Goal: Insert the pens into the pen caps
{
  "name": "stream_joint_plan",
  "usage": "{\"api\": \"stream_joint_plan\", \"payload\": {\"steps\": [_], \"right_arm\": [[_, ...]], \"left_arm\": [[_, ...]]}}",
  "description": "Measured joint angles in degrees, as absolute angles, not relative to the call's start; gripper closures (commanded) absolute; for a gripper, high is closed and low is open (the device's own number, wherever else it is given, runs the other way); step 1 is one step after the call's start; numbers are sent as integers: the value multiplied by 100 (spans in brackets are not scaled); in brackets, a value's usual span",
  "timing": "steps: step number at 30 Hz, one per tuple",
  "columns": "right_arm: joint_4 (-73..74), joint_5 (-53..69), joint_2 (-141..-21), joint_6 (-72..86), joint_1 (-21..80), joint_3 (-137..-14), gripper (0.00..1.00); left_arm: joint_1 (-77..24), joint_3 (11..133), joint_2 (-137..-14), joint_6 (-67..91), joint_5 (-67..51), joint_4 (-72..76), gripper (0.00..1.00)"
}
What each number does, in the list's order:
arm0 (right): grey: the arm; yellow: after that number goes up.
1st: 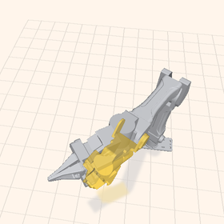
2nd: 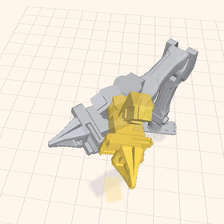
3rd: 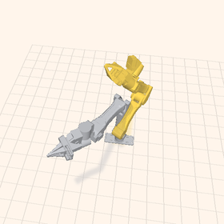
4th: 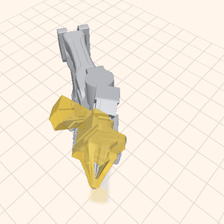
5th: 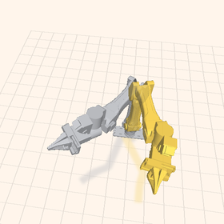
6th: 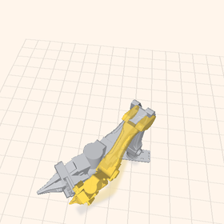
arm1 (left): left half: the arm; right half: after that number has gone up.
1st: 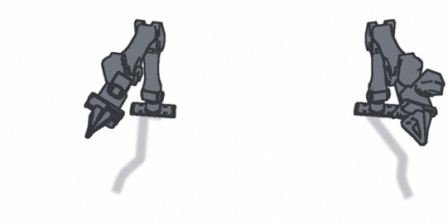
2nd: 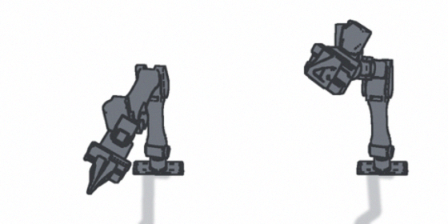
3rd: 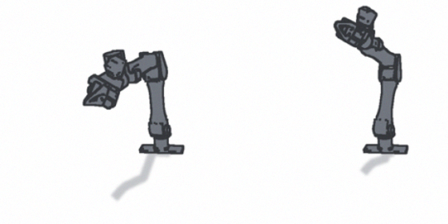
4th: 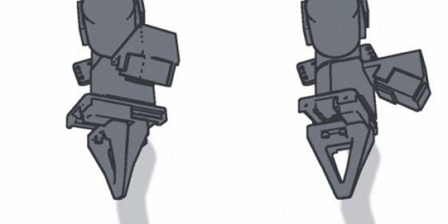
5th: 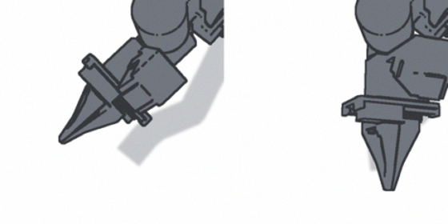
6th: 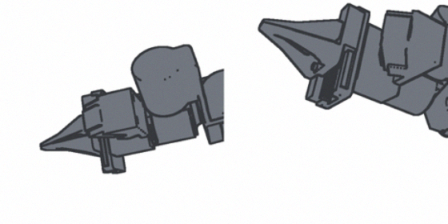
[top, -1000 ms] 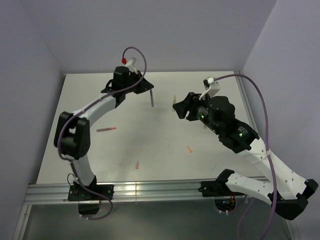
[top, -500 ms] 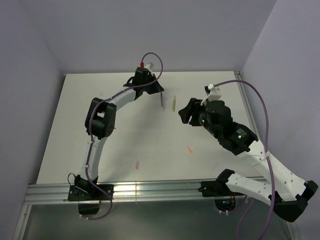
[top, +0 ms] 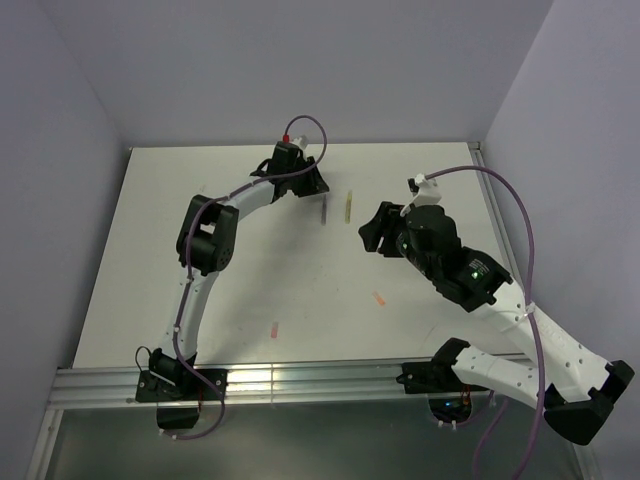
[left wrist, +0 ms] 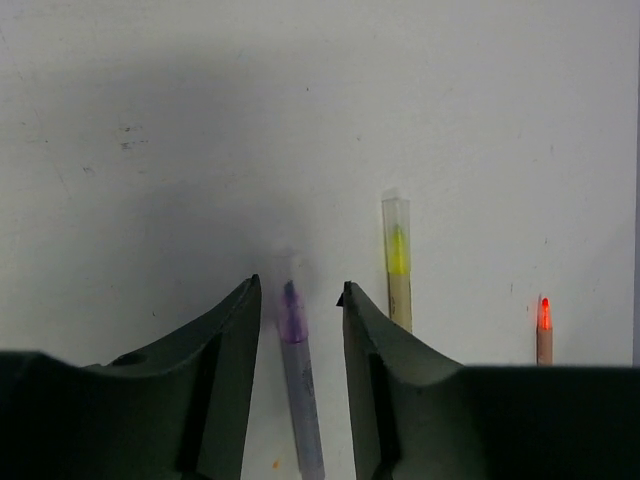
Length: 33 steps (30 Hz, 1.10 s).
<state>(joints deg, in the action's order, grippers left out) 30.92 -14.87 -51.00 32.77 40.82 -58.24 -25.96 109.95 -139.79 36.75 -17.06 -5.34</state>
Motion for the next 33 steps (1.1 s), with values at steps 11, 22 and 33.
{"api": "stream_joint_plan", "payload": {"steps": [11, 22, 33], "right_arm": [[3103, -1568, -5124, 3321, 4082, -5802, 38], [3089, -1594, -5251, 3328, 4080, -5730, 38], [2729, -1271, -5673, 3074, 4005, -5730, 37]], "left_arm": [[-2543, 10720, -13928, 3704, -1765, -316, 53], [-2137, 8036, -10978, 3975, -1007, 64, 57], [-2152, 7717, -9874, 2696, 1162, -2169, 47]]}}
